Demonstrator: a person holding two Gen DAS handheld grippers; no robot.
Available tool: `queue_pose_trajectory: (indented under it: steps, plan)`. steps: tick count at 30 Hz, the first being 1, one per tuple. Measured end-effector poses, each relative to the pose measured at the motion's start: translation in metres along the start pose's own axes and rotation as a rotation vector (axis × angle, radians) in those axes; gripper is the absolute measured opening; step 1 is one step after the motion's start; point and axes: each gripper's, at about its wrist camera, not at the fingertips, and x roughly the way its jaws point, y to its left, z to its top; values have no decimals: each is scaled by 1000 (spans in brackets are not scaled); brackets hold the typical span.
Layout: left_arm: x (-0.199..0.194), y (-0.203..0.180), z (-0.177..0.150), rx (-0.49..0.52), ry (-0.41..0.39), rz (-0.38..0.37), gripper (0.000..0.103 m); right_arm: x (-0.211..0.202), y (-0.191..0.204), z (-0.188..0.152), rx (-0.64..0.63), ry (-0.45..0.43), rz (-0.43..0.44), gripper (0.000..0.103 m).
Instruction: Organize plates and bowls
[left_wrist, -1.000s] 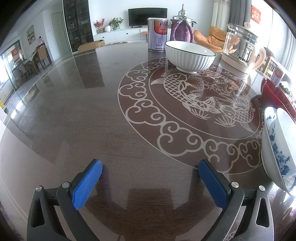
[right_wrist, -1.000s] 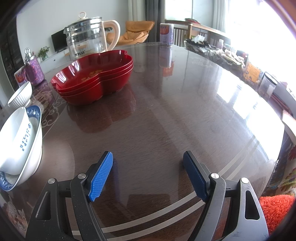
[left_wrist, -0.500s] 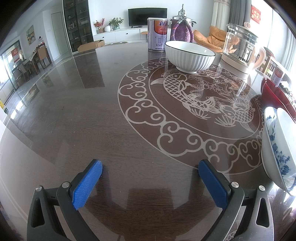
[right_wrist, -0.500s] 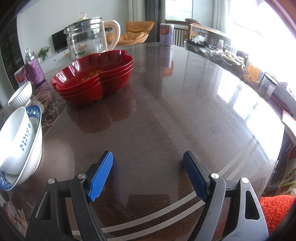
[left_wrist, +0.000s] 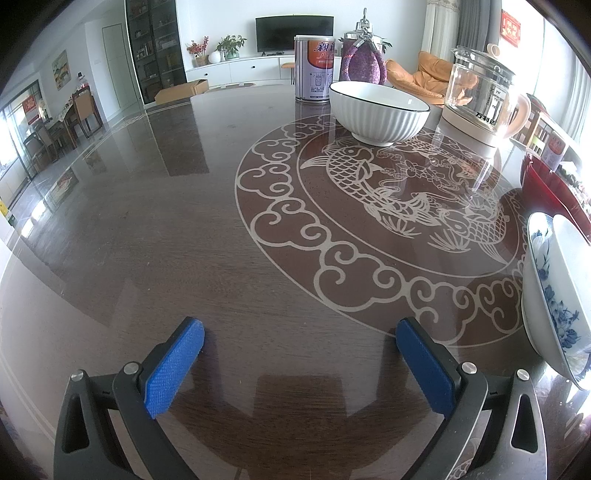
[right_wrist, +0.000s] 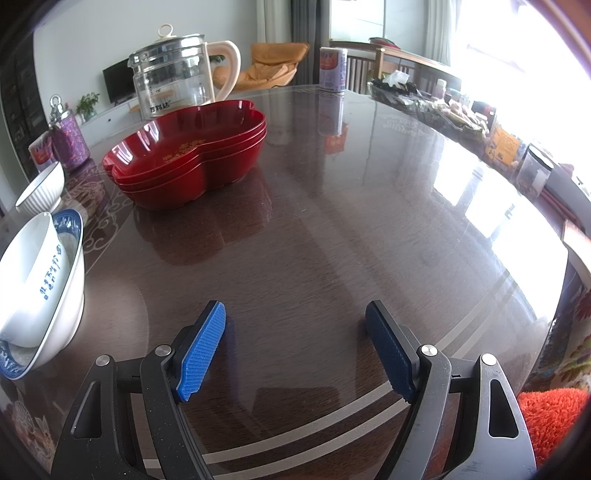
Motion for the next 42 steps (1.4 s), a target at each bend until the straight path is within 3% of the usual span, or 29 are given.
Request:
queue_pose_trajectory:
  steps: [25, 26, 28, 31, 33, 36, 38, 41, 42]
  plan:
    - [2, -1, 2, 19, 21, -19, 103, -3, 0, 3, -13, 18, 0, 80]
    - [3, 1, 7, 27, 43, -45, 103, -10, -1, 7, -12, 12, -3, 80]
    - [-2, 7, 20, 17, 35, -80, 103, -35, 2, 21, -38, -82, 13, 80]
    - [-14, 19, 58, -4, -31, -121, 103, -57, 23, 62, -77, -126, 119, 80]
    - [-17, 23, 90, -16, -60, -135, 103, -55, 49, 97, -97, -90, 235, 80]
    - [-10, 22, 139, -36, -69, -168, 103, -22, 109, 154, -107, 53, 452, 80]
    - [3, 16, 168, -39, -63, -153, 102, 8, 150, 180, -98, 147, 560, 80]
    - [34, 6, 201, -43, -6, -138, 93, 53, 206, 205, -112, 252, 609, 79]
    - [44, 3, 207, -45, 18, -132, 85, 64, 219, 210, -107, 272, 611, 79]
